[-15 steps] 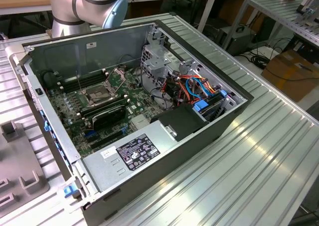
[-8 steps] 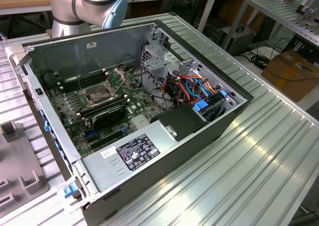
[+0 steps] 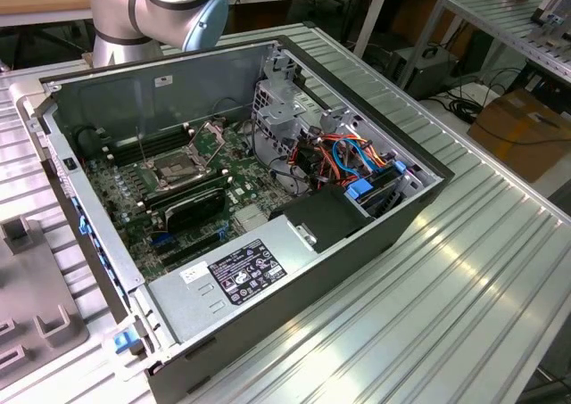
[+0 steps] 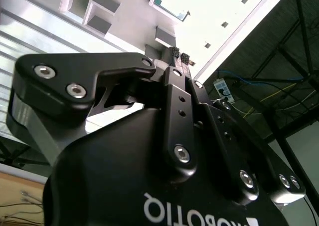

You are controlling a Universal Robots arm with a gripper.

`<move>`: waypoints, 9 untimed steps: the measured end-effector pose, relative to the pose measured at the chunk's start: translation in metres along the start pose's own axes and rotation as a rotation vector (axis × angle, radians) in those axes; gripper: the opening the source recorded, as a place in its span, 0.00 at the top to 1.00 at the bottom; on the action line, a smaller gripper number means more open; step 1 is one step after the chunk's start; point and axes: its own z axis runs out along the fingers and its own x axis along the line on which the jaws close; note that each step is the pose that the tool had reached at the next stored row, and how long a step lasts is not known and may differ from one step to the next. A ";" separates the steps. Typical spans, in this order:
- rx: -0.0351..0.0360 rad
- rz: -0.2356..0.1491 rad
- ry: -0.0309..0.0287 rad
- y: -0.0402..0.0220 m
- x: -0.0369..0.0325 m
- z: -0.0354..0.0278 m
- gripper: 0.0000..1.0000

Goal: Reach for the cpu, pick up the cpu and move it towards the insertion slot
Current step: 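Pick up the cpu and move it towards the insertion slot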

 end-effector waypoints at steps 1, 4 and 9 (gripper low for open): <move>0.0000 0.000 0.0000 0.0000 0.0000 0.0000 0.89; 0.0000 0.000 0.0001 0.0000 0.0001 0.0000 0.89; 0.0000 0.000 0.0001 0.0000 0.0002 0.0000 0.58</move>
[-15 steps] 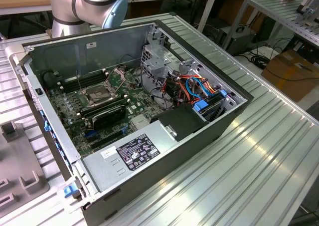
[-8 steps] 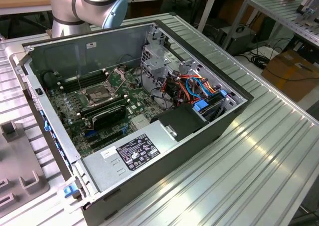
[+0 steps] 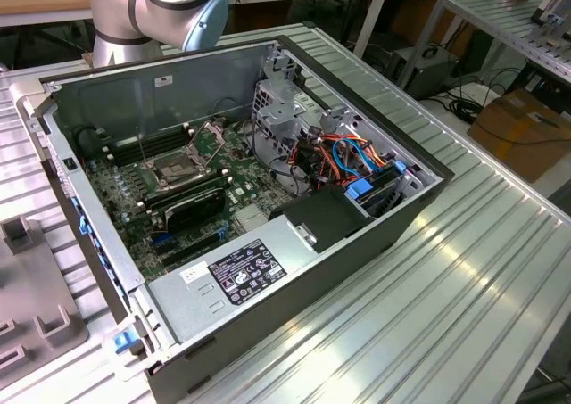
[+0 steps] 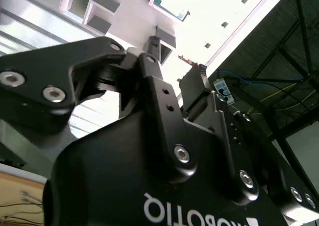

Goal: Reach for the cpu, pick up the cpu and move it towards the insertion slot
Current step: 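Pick up the cpu and move it towards the insertion slot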

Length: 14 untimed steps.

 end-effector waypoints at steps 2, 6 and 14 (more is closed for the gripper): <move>0.0000 0.000 0.0000 0.0000 0.0000 0.0000 0.40; 0.0015 -0.022 0.0015 0.0000 0.0006 0.0013 0.27; 0.0025 -0.048 0.0053 -0.0006 0.0005 0.0038 0.27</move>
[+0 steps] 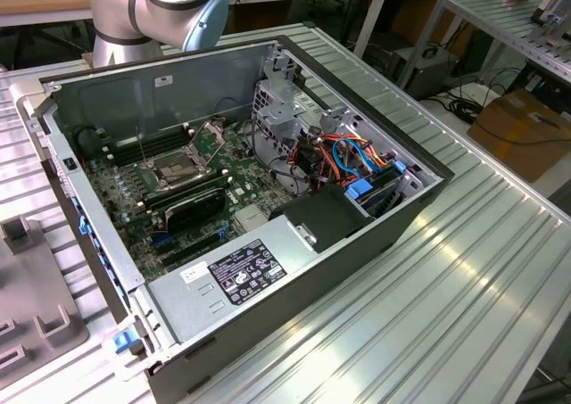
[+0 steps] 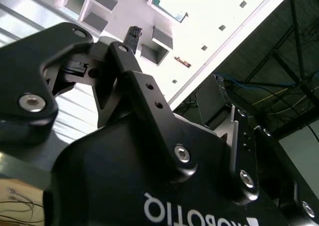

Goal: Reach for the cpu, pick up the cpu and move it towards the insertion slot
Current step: 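Pick up the cpu and move it towards the insertion slot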

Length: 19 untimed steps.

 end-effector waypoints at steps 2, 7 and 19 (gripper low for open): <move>-0.0002 0.000 -0.0003 -0.0004 0.0000 0.0003 0.27; -0.0011 0.000 -0.0003 -0.0035 0.0003 0.0049 0.27; -0.0010 0.000 -0.0013 -0.0053 0.0001 0.0276 0.27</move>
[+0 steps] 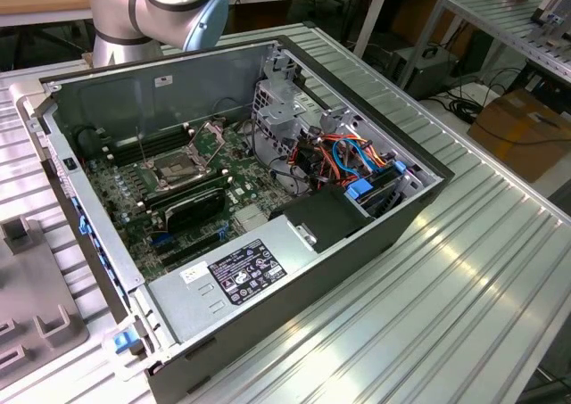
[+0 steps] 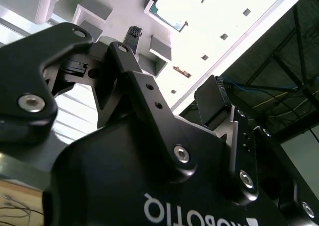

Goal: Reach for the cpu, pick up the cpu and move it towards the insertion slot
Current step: 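Pick up the cpu and move it towards the insertion slot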

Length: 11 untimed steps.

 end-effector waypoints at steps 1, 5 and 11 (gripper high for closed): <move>0.0000 0.000 -0.0002 -0.0001 0.0000 0.0012 0.27; 0.0001 0.000 -0.0005 -0.0002 0.0000 0.0039 0.27; 0.0001 0.000 -0.0015 -0.0007 0.0000 0.0073 0.27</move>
